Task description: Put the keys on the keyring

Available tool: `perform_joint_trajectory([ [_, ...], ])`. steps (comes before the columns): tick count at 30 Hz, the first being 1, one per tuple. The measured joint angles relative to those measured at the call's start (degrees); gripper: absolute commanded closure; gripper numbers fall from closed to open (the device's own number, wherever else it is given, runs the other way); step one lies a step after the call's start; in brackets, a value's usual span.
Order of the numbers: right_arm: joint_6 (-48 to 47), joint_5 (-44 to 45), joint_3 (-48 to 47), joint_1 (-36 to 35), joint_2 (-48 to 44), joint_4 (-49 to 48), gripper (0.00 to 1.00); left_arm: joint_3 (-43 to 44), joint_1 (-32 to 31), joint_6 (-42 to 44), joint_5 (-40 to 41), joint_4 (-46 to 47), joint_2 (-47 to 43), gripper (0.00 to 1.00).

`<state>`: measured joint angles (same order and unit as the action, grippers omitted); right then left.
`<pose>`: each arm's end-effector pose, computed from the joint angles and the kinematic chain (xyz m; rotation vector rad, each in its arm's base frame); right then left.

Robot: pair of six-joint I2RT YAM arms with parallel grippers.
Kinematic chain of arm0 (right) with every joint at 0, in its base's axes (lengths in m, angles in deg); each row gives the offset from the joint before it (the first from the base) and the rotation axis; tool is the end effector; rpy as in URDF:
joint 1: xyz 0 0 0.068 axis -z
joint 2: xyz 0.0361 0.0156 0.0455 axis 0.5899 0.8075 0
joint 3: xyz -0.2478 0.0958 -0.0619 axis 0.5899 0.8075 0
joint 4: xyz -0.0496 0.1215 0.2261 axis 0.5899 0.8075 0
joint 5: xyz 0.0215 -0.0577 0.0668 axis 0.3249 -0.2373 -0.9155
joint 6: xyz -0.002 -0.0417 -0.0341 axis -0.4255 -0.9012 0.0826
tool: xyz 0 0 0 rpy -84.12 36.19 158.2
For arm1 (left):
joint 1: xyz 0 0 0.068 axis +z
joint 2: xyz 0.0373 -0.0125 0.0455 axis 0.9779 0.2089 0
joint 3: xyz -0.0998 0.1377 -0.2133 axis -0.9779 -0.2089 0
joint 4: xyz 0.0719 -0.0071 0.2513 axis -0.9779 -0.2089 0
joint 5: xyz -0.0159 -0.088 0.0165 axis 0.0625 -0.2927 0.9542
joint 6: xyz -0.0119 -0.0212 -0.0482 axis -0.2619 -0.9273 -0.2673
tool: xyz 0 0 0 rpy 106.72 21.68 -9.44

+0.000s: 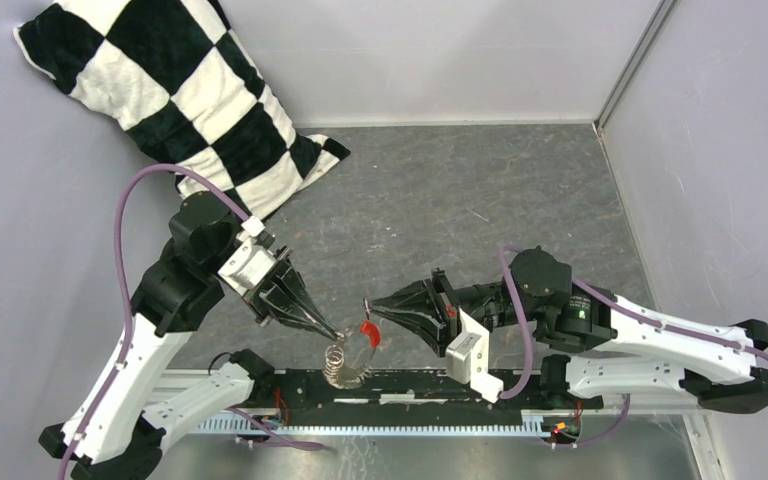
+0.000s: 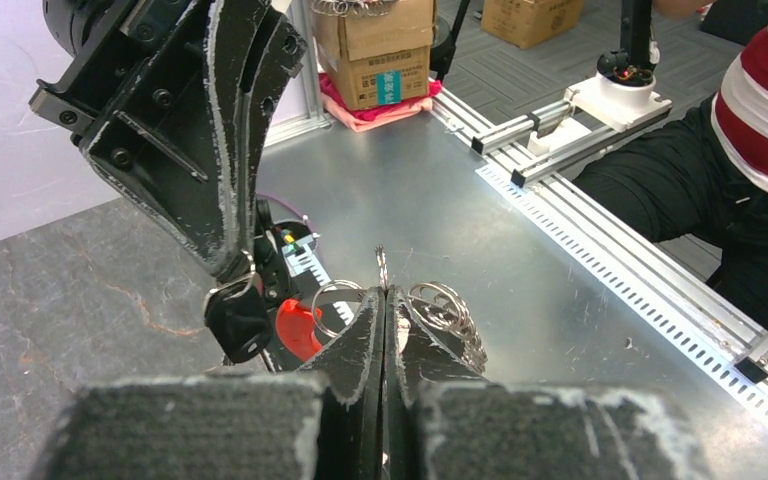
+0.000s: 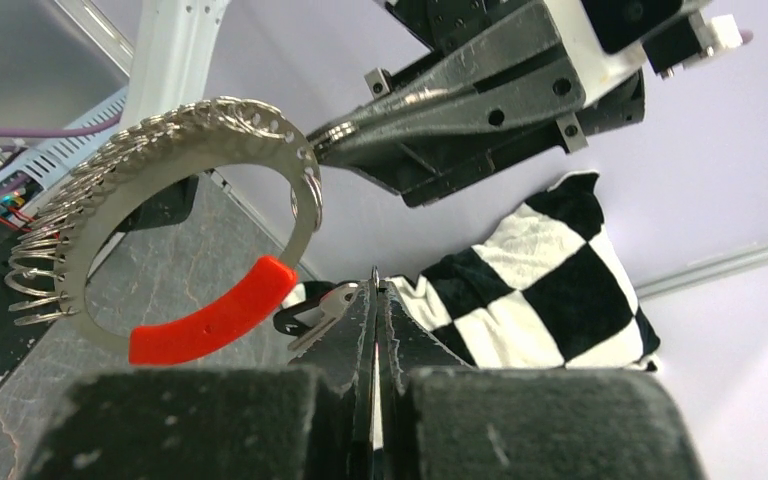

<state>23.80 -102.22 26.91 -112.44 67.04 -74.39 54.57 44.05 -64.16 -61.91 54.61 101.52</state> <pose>0.0338 0.2000 0.4293 -1.5022 0.3296 0.6366 0.0751 -0.0935 0.4513 1.6234 0.8607 -1.5926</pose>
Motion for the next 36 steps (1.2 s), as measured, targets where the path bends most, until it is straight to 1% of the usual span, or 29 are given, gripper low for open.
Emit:
perform_joint_trajectory([
  [8,0.44,-2.86,-0.31,-1.38,0.87,-0.81,0.99,-0.98,0.0,0.0,0.0,0.02,0.09,0.98],
  [19,0.11,-3.56,-0.72,-3.87,2.01,-0.46,0.99,-1.25,0.0,0.02,0.0,0.0,0.72,0.98],
  [36,-0.76,-4.2,-1.55,-5.07,2.62,0.42,0.99,-1.62,0.0,-0.22,0.0,1.7,0.72,0.98],
])
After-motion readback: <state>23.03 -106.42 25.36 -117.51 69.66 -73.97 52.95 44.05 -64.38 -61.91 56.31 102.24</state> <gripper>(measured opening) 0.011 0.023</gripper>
